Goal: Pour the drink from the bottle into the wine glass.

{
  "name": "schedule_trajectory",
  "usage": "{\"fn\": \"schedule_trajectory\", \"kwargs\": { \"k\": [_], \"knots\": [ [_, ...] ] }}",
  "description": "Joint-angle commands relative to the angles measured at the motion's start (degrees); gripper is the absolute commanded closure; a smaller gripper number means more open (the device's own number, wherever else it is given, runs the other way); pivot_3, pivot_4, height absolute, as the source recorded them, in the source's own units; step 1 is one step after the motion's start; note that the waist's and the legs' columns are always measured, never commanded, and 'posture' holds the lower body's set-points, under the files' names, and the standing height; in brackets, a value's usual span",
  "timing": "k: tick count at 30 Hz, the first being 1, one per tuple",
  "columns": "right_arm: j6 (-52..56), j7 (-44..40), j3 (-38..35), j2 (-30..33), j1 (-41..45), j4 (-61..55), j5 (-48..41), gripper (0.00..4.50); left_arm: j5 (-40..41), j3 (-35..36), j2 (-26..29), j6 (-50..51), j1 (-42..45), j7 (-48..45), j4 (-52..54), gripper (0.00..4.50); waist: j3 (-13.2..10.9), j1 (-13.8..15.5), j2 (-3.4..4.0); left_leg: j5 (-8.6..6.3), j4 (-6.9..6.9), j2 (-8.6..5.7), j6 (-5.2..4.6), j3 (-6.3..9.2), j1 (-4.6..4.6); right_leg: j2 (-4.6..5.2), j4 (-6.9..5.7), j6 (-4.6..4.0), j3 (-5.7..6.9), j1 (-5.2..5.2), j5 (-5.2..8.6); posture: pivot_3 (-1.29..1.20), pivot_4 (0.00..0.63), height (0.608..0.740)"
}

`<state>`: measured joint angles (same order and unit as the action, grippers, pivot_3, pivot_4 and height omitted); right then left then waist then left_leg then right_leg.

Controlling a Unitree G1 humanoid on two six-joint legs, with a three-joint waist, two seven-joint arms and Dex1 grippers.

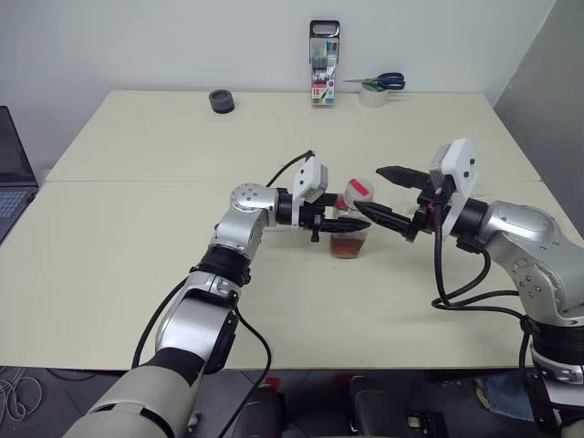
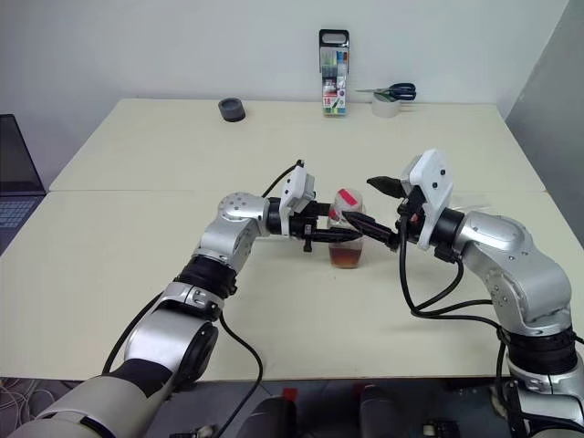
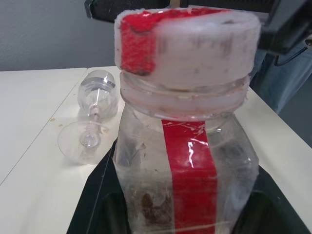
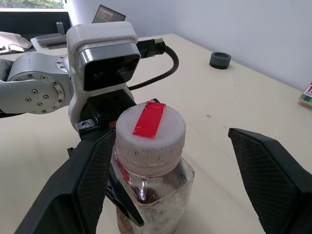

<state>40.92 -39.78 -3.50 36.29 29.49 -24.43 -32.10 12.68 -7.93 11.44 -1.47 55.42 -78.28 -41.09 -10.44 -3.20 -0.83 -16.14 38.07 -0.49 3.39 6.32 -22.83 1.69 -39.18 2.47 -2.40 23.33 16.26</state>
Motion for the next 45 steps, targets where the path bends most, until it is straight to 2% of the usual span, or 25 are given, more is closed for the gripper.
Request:
{"fn": "schedule_trajectory", "kwargs": {
  "k": [1,45],
  "knots": [
    [0.49,0.82,-3.14,1.20,0.01,-2.04,-1.16,0.56,1.11,0.75,0.19,-0.43,0.82,-0.83,2.53,2.76,0.00,0.00,0.00,0.00,0.00,0.00,0.00,0.00,0.00,0.00,0.00,0.00,0.00,0.00,0.00,0.00,0.150,0.740],
    [1.24,-1.03,-3.42,3.02,-0.06,-1.93,-2.86,0.56,0.89,0.72,0.39,-1.01,0.59,-0.65,2.27,2.76,0.00,0.00,0.00,0.00,0.00,0.00,-0.01,-0.01,0.00,0.00,-0.01,0.00,0.00,0.00,0.00,0.00,0.150,0.740]
  ]
}}
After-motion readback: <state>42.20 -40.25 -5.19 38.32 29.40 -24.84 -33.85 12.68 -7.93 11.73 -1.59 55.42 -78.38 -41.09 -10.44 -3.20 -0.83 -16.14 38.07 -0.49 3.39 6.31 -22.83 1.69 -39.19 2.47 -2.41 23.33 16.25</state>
